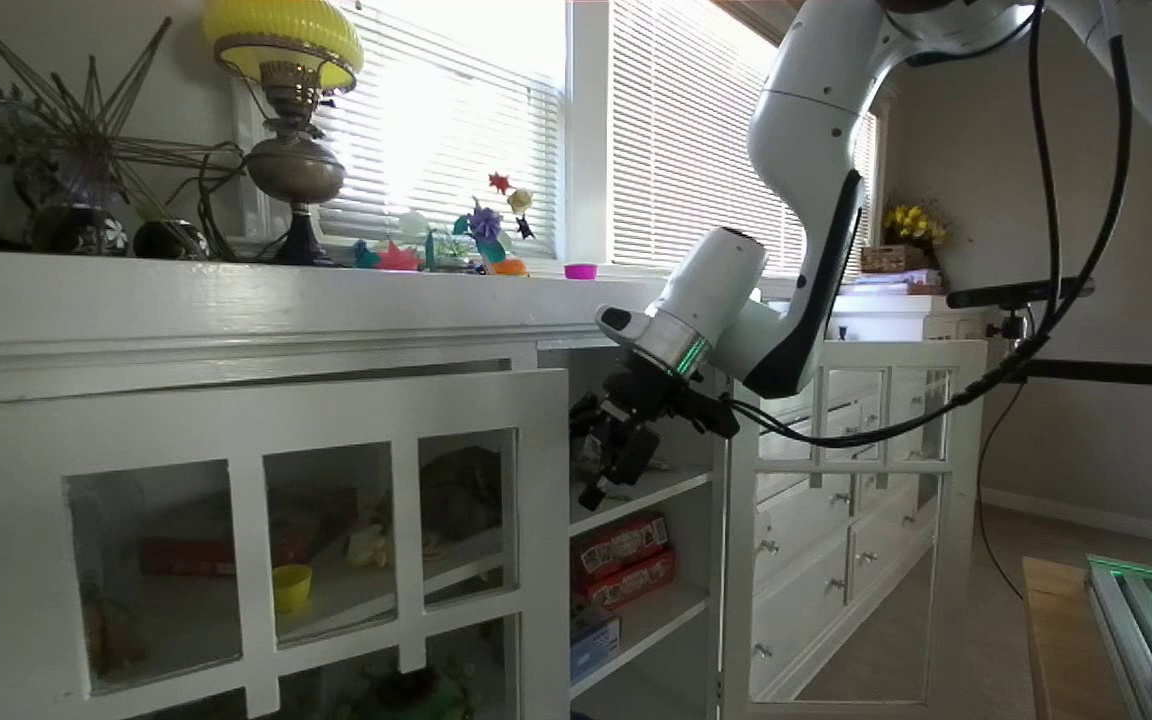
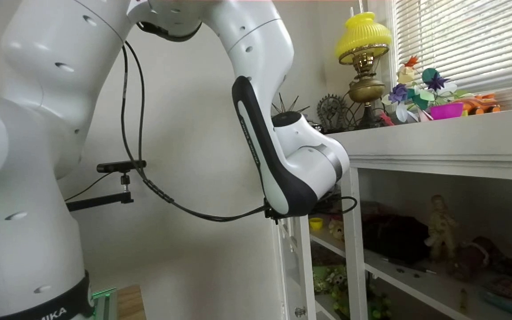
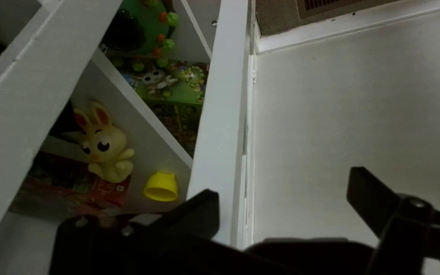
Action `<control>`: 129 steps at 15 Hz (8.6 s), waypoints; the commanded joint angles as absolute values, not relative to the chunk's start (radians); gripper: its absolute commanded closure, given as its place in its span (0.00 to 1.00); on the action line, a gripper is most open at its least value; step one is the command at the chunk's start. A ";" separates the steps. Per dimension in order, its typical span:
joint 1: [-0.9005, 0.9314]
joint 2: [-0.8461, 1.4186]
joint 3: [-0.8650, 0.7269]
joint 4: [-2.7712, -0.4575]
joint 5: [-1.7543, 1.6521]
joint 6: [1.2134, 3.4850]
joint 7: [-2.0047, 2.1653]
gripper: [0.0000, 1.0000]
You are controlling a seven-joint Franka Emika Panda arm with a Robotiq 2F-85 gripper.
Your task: Open the left cupboard door
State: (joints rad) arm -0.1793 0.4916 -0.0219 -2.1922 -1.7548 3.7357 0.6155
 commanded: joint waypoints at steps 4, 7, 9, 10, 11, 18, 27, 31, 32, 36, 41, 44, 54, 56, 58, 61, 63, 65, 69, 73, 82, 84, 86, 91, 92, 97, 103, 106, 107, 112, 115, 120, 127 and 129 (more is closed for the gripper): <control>-0.162 0.415 -0.027 -2.259 -1.757 3.665 0.587 0.00; -0.148 0.386 -0.060 -2.270 -1.821 3.615 0.626 0.00; -0.148 0.368 -0.084 -2.281 -1.858 3.594 0.628 0.00; -0.154 0.364 -0.089 -2.281 -1.854 3.589 0.617 0.00; -0.162 0.361 -0.089 -2.278 -1.836 3.587 0.605 0.00; -0.154 0.388 -0.102 -2.217 -1.794 3.583 0.678 0.34; -0.155 0.426 -0.087 -2.124 -1.732 3.591 0.805 0.98; -0.159 0.461 -0.073 -2.081 -1.710 3.612 0.846 1.00; -0.159 0.472 -0.072 -2.070 -1.712 3.620 0.861 1.00; -0.148 0.503 -0.070 -2.043 -1.749 3.649 0.914 1.00; -0.141 0.513 -0.083 -2.041 -1.801 3.712 0.926 1.00; -0.137 0.509 -0.088 -2.048 -1.835 3.741 0.923 1.00; -0.082 0.482 -0.093 -2.079 -2.008 3.806 0.922 1.00; -0.058 0.478 -0.098 -2.080 -2.056 3.818 0.930 1.00; -0.031 0.469 -0.102 -2.086 -2.103 3.828 0.934 1.00; 0.001 0.451 -0.097 -2.107 -2.145 3.826 0.918 1.00; 0.018 0.440 -0.095 -2.117 -2.165 3.829 0.916 1.00; 0.039 0.432 -0.094 -2.122 -2.182 3.835 0.924 1.00; 0.084 0.416 -0.094 -2.134 -2.208 3.854 0.946 1.00; 0.160 0.410 -0.115 -2.149 -2.198 3.863 0.970 1.00; 0.318 0.387 -0.076 -2.192 -2.180 3.792 1.115 1.00; 0.348 0.372 -0.071 -2.200 -2.183 3.786 1.168 1.00; 0.384 0.342 -0.076 -2.204 -2.206 3.795 1.250 1.00; 0.430 0.248 -0.071 -2.194 -2.263 3.843 1.478 1.00; 0.443 0.227 -0.070 -2.182 -2.297 3.858 1.550 1.00; 0.547 0.165 -0.119 -2.099 -2.422 3.966 1.864 1.00; 0.571 0.201 -0.055 -1.916 -2.607 4.048 2.231 1.00; 0.803 0.288 -0.358 -1.952 -2.523 3.944 2.141 1.00; 0.857 0.333 -0.437 -1.913 -2.523 3.945 2.151 1.00; 1.131 0.516 -0.832 -1.697 -2.515 4.135 2.263 1.00; 1.167 0.566 -0.922 -1.539 -2.514 4.350 2.293 1.00; 1.199 0.590 -0.938 -1.616 -2.515 4.263 2.282 1.00; 1.289 0.661 -1.085 -1.706 -2.515 4.243 2.374 1.00; 1.282 0.655 -1.051 -1.730 -2.515 4.243 2.368 1.00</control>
